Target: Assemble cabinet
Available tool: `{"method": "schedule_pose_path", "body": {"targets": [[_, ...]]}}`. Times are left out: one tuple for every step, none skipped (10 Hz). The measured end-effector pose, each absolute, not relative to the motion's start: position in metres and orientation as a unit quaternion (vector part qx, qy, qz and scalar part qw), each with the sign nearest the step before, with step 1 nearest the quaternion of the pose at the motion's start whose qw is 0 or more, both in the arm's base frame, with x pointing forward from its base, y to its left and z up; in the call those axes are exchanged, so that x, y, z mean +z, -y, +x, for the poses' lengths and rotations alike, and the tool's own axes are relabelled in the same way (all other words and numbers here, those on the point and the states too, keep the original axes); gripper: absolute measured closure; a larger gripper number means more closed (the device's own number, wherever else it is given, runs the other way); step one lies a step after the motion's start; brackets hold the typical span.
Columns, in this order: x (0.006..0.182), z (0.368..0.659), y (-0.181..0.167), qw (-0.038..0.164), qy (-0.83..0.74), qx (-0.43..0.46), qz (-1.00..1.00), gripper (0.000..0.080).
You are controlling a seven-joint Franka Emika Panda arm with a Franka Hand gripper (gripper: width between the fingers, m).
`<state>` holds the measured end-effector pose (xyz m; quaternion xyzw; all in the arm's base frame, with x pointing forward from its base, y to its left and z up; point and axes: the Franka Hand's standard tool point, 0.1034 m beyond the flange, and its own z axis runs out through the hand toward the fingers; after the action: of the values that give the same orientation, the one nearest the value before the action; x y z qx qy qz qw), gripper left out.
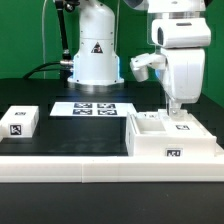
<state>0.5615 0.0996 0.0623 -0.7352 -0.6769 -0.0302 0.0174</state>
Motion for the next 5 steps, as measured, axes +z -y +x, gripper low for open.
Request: {"method": "schedule_pose_path", "body": {"targets": [[0.0622, 0.5677, -0.099, 0.016, 0.676, -0.033, -0.736, 0.0729], [0.062, 0.5721, -0.0985, 0.015, 0.675, -0.035, -0.737, 0.0729], [0.0619, 0.5756, -0.0979, 0.016, 0.674, -0.035, -0.738, 0.0729], [0.0621, 0.5755, -0.098, 0.016, 0.674, -0.035, -0.738, 0.0729], [0.062, 0.5754, -0.0979, 0.016, 0.674, -0.035, -0.738, 0.0729]]}}
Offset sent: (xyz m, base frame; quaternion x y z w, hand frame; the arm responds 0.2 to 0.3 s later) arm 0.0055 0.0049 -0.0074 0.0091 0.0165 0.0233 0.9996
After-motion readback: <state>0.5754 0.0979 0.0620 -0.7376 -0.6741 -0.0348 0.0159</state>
